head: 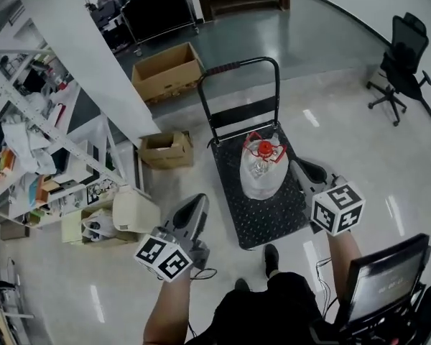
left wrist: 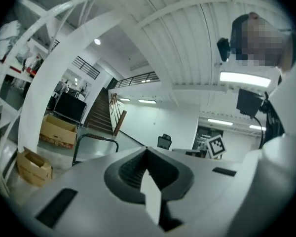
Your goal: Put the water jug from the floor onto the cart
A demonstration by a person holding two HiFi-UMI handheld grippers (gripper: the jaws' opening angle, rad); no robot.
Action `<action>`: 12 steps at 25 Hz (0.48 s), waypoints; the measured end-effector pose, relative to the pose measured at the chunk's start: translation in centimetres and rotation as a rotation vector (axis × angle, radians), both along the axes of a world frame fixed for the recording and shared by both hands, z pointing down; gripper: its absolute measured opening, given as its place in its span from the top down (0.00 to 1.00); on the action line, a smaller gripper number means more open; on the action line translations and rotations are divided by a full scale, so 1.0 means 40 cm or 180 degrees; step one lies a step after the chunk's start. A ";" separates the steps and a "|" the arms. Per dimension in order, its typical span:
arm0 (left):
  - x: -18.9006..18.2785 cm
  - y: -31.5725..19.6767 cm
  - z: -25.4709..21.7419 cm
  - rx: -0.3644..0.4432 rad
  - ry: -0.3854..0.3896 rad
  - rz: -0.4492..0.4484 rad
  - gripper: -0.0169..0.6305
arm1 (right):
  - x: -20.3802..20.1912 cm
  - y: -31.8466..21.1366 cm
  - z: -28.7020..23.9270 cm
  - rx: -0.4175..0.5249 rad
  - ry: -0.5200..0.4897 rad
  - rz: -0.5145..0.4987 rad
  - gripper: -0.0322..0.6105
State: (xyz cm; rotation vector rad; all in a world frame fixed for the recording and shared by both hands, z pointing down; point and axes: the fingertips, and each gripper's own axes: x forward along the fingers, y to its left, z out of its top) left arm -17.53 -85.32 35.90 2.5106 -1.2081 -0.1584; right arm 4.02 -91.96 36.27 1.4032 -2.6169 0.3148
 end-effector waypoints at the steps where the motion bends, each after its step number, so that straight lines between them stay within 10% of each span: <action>1: -0.021 0.027 -0.008 -0.0004 0.0114 -0.0008 0.98 | -0.011 0.038 -0.014 0.0027 0.0003 0.0027 0.95; 6: -0.063 0.158 -0.071 0.0102 0.0298 0.0148 0.98 | -0.058 0.239 -0.071 0.0054 0.0042 -0.0006 0.95; 12: 0.041 0.380 -0.135 0.0283 -0.0073 0.0264 0.98 | 0.012 0.461 -0.157 0.0257 -0.0141 -0.0036 0.95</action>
